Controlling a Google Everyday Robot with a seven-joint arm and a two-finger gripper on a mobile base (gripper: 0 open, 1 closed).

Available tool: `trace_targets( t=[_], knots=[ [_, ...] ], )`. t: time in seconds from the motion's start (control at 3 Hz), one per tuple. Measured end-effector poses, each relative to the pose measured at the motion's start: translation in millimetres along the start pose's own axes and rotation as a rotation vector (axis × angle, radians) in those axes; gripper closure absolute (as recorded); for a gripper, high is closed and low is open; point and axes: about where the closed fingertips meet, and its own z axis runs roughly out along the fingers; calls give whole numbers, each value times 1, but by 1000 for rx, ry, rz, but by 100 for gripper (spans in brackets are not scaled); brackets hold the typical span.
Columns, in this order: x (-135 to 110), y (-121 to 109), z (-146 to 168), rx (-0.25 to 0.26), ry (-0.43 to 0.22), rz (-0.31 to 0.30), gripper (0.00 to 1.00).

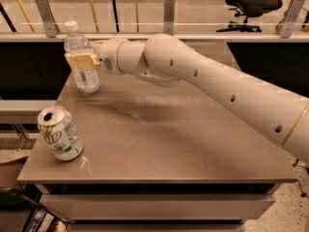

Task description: Pick blue plastic bottle

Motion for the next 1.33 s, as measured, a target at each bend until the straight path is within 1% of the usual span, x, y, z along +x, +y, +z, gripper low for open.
trace_targets(
  t=[0.33,0.67,1.0,1.33],
  knots=[
    [-17,4,-4,-29,-8,-11,100],
    [-40,3,-13,-53,-20,-46,100],
    [-70,5,-23,-64,-31,-108,100],
    [-100,12,-26,-66,-25,-165,100]
  ],
)
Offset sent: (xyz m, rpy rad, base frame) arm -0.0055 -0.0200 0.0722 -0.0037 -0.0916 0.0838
